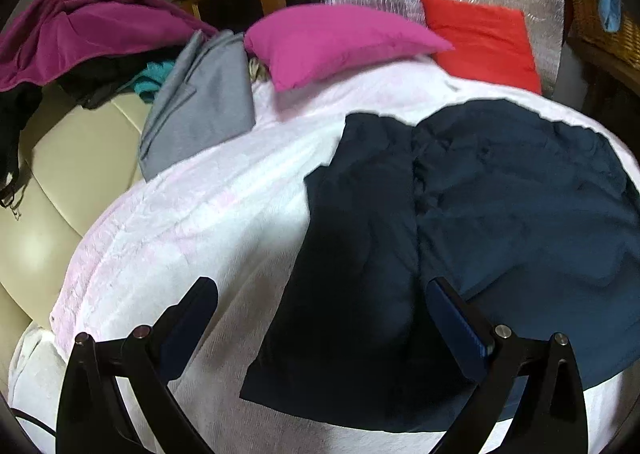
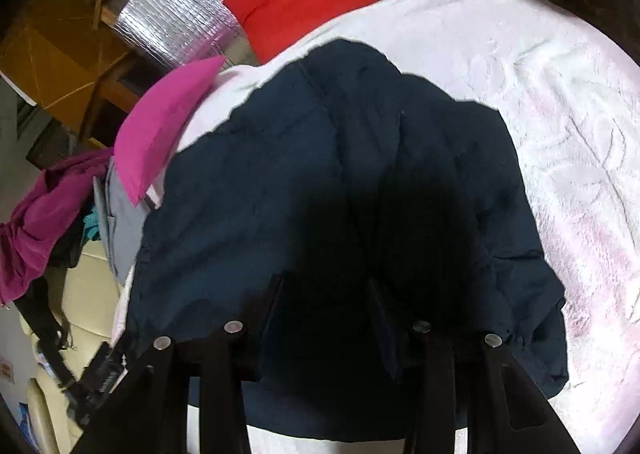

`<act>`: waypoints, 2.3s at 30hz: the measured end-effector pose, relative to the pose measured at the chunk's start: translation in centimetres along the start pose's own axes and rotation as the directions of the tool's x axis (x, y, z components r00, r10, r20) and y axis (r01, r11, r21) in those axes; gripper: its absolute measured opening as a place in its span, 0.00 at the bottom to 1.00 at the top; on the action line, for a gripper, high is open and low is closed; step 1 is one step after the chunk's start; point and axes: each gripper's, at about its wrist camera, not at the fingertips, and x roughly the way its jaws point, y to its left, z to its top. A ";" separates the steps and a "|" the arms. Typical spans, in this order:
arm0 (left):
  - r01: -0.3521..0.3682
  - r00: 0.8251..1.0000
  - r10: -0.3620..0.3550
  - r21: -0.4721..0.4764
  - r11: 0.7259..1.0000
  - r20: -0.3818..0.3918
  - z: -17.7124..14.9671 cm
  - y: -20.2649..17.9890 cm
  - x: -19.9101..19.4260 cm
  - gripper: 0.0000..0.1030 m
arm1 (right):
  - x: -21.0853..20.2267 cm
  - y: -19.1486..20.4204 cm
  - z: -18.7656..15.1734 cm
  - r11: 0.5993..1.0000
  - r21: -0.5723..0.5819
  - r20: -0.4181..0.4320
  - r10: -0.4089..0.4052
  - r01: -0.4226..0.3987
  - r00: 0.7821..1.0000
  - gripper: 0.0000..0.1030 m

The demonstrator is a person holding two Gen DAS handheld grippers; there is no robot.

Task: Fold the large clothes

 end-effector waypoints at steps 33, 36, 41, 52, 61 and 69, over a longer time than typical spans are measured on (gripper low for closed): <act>0.348 0.907 -0.418 -0.462 0.816 -0.055 -0.4 5.3 5.2 0.67 | 0.7 -2.7 1.7 1.000 0.008 0.117 0.004 -0.005 0.993 0.43; 0.321 0.916 -0.393 -0.440 0.839 -0.081 -0.4 4.9 5.8 0.70 | 2.7 -2.9 1.6 0.997 0.009 0.051 -0.077 0.077 0.996 0.45; 0.315 0.910 -0.402 -0.459 0.831 -0.104 -0.8 5.5 5.5 0.72 | 1.2 -4.2 2.4 0.994 0.102 0.064 -0.037 0.030 0.997 0.52; 0.174 0.976 -0.154 -0.133 0.976 0.152 -1.1 2.5 -3.4 0.80 | -5.9 2.6 -1.0 0.981 -0.192 0.319 0.025 0.038 0.947 0.54; 0.155 0.988 -0.152 0.102 0.983 -0.036 -2.8 -4.6 -0.2 0.89 | 3.6 4.0 -2.6 0.978 -0.178 -0.020 -0.117 0.112 0.993 0.47; 0.164 0.984 -0.160 0.051 0.985 -0.074 -2.6 -4.0 1.8 1.00 | 4.1 3.9 -2.9 0.983 -0.155 -0.035 -0.106 0.099 0.994 0.52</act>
